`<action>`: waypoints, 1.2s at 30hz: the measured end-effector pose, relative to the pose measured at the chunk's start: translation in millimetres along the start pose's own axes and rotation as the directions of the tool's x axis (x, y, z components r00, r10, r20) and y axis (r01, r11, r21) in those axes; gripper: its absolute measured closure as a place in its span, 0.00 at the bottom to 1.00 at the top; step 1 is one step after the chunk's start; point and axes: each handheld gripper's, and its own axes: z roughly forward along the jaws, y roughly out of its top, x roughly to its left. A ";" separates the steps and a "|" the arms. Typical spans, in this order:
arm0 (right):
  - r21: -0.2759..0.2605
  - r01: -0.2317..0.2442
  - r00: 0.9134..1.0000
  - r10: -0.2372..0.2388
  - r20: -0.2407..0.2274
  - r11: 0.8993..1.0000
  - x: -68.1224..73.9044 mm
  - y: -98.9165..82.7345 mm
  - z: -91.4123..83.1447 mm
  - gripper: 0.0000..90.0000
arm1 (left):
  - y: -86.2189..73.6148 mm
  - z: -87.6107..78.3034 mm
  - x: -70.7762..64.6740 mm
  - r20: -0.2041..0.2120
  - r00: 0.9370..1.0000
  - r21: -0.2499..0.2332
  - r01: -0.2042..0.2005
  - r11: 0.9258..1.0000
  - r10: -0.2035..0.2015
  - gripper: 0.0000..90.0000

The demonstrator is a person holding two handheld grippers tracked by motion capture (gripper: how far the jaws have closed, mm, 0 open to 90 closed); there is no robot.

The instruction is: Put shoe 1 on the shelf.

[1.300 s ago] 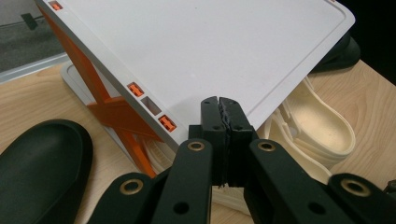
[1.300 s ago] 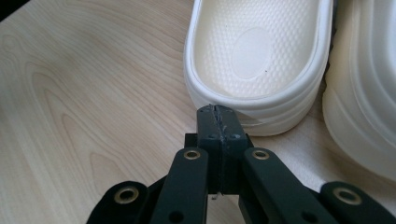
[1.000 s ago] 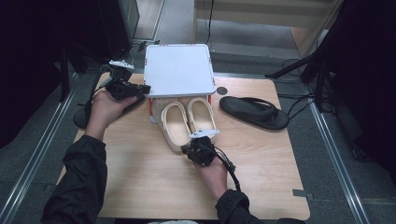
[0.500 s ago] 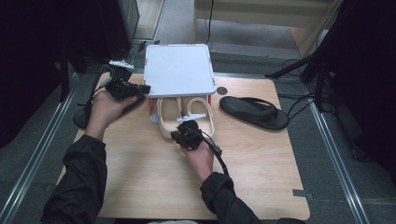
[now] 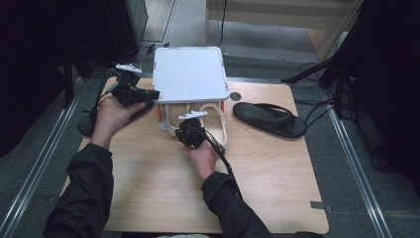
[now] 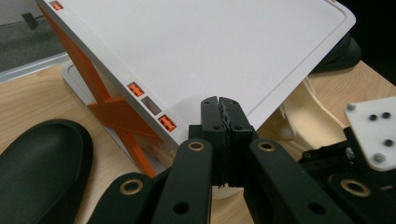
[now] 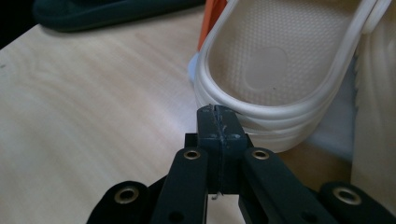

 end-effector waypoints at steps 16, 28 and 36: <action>-0.024 0.008 0.999 -0.007 0.048 1.000 2.4 15.8 25.0 1.00 | 0.2 0.5 0.5 -0.015 1.000 -0.007 0.006 1.000 -0.006 1.00; 0.000 0.001 0.999 -0.001 0.037 1.000 7.7 18.0 24.0 1.00 | -0.2 0.5 3.2 -0.007 1.000 -0.013 0.013 1.000 -0.013 1.00; -0.006 0.044 0.999 -0.044 -0.010 0.999 10.7 3.0 -10.6 1.00 | -0.2 0.6 2.8 -0.008 1.000 -0.013 0.014 1.000 -0.014 1.00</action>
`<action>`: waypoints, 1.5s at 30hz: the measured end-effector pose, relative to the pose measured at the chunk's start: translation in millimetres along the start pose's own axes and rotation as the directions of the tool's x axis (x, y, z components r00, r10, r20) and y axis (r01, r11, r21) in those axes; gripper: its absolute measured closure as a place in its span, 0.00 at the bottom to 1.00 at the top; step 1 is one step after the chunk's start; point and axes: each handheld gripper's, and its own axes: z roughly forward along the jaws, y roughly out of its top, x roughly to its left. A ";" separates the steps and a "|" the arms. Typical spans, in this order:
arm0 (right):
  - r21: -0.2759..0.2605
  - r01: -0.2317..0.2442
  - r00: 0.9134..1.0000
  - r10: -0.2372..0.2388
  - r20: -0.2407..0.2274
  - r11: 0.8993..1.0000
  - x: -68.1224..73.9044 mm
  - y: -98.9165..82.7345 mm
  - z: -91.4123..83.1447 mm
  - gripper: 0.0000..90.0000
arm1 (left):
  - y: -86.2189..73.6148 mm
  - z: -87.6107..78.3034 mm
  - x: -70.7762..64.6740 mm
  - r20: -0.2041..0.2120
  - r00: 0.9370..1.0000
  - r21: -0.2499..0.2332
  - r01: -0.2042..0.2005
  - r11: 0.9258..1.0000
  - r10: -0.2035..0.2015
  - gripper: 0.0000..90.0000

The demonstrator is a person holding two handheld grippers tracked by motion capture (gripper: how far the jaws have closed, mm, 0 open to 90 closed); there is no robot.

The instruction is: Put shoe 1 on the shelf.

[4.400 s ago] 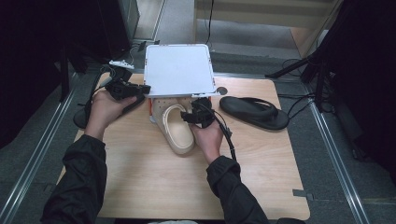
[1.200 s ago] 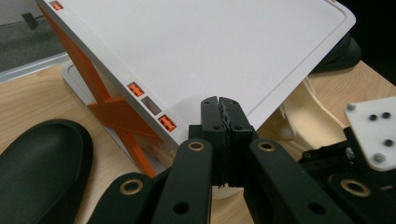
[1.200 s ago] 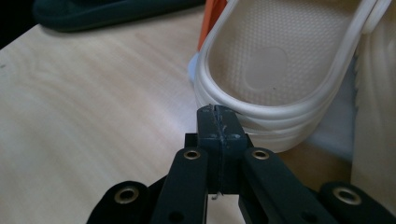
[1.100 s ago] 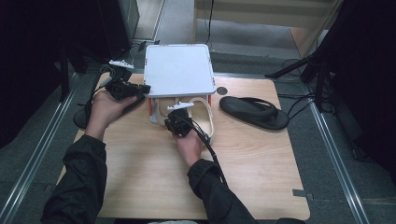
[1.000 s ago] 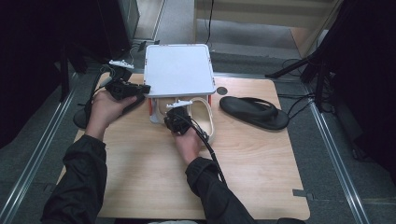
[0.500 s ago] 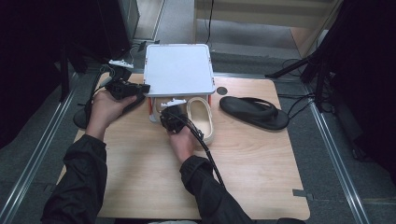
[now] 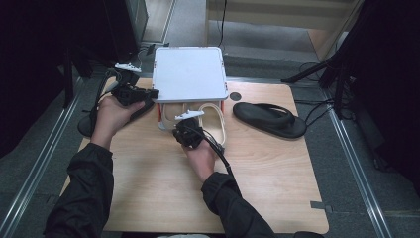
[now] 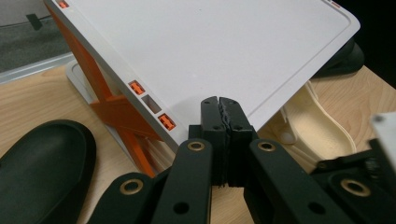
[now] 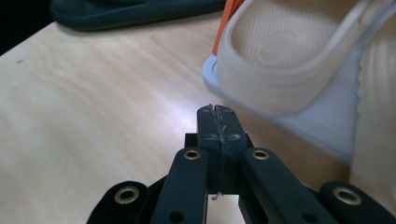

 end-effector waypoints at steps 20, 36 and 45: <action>-0.023 -0.001 0.999 0.000 -0.048 1.000 -26.4 -63.2 -100.2 1.00 | -0.1 -0.1 -0.3 0.001 1.000 0.002 -0.002 1.000 0.002 1.00; 0.031 -0.061 0.998 0.060 0.027 0.998 -57.7 -93.0 -113.1 1.00 | -0.4 0.0 -0.1 0.001 1.000 -0.002 -0.003 1.000 0.003 1.00; 0.069 -0.075 0.996 0.071 0.053 0.995 -68.0 -88.5 -99.8 1.00 | -0.3 0.0 -0.1 0.003 1.000 0.001 -0.003 1.000 0.003 1.00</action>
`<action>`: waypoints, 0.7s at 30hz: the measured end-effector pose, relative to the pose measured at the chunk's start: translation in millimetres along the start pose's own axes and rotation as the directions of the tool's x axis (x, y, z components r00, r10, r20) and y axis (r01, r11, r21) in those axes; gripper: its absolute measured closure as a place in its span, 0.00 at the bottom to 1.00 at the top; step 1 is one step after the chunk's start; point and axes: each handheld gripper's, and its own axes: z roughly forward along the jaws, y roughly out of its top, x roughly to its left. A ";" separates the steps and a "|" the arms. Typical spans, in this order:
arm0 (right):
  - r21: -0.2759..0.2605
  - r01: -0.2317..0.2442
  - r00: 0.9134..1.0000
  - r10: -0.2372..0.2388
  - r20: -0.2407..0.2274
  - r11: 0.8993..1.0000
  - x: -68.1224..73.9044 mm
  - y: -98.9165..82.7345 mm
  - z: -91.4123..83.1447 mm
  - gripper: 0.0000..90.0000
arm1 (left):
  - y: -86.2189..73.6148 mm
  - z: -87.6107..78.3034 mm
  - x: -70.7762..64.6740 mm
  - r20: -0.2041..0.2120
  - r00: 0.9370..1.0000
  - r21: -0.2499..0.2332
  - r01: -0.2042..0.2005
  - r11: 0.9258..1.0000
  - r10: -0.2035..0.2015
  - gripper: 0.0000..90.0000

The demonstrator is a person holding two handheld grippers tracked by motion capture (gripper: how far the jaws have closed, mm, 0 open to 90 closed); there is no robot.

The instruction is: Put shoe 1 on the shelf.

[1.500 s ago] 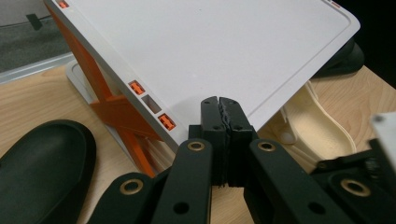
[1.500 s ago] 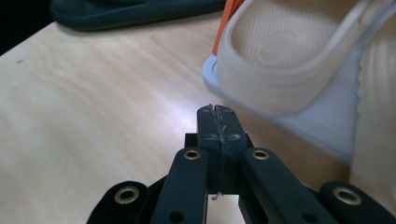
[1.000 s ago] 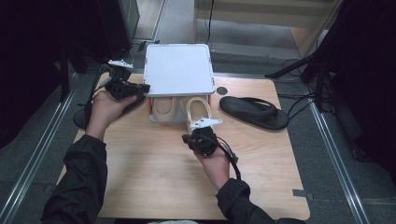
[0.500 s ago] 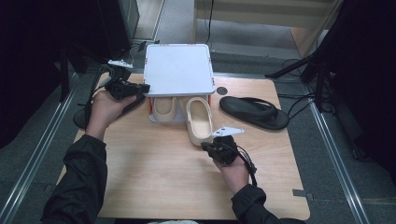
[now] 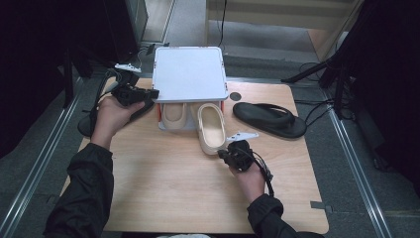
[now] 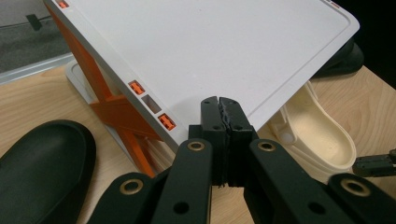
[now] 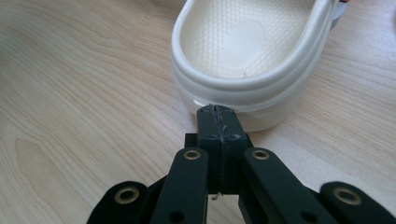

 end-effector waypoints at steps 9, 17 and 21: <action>0.003 0.004 1.000 -0.004 -0.008 1.000 1.6 11.8 11.2 1.00 | 0.0 0.0 -0.1 0.000 1.000 0.000 0.001 1.000 -0.001 1.00; -0.014 -0.022 1.000 0.022 -0.009 1.000 -2.4 30.2 29.1 1.00 | -0.2 0.3 0.3 0.001 1.000 -0.004 0.001 1.000 -0.001 1.00; -0.023 -0.029 1.000 0.029 0.005 0.999 -2.4 39.3 38.4 1.00 | -0.2 0.3 0.2 0.001 1.000 -0.004 0.001 1.000 -0.001 1.00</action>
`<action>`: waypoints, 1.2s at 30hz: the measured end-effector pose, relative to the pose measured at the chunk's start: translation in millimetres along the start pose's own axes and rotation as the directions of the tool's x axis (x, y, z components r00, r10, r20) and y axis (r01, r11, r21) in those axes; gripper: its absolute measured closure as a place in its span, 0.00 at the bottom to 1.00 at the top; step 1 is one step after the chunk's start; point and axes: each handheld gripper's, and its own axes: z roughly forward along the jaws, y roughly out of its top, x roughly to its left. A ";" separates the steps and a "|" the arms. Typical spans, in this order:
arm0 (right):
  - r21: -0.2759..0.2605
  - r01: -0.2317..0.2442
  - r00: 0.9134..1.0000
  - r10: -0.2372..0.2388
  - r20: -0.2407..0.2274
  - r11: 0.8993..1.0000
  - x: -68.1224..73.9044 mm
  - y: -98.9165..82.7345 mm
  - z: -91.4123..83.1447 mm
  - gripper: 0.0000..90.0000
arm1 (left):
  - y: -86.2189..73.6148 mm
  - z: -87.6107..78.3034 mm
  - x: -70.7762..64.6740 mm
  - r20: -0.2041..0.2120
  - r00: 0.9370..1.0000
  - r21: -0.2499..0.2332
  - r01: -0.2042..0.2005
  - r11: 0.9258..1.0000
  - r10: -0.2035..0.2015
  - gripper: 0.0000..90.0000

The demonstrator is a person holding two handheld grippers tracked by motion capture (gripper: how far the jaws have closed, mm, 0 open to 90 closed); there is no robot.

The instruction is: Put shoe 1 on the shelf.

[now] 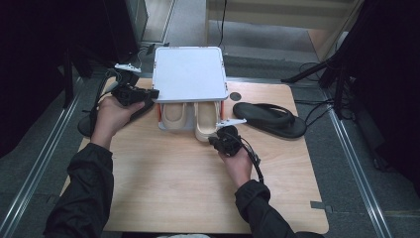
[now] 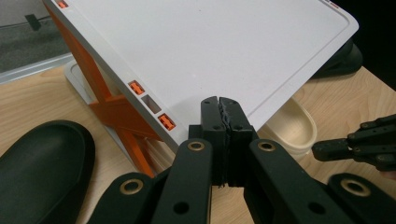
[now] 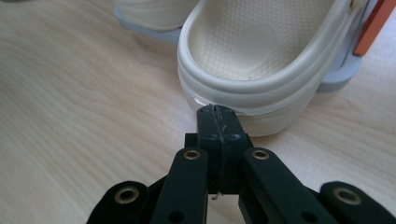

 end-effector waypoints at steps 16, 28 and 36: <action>-0.026 -0.023 1.000 0.023 0.020 0.999 3.8 26.9 28.9 1.00 | 0.1 0.0 -0.1 -0.001 1.000 0.000 0.001 1.000 -0.001 1.00; -0.036 -0.048 0.999 0.049 0.008 0.998 1.7 32.7 37.5 1.00 | 0.3 0.1 0.8 0.009 1.000 0.000 0.016 1.000 -0.016 1.00; -0.035 -0.011 1.000 0.011 0.002 0.999 3.1 21.3 16.1 0.99 | 1.0 0.4 1.8 0.004 0.999 -0.005 0.033 0.999 -0.033 0.98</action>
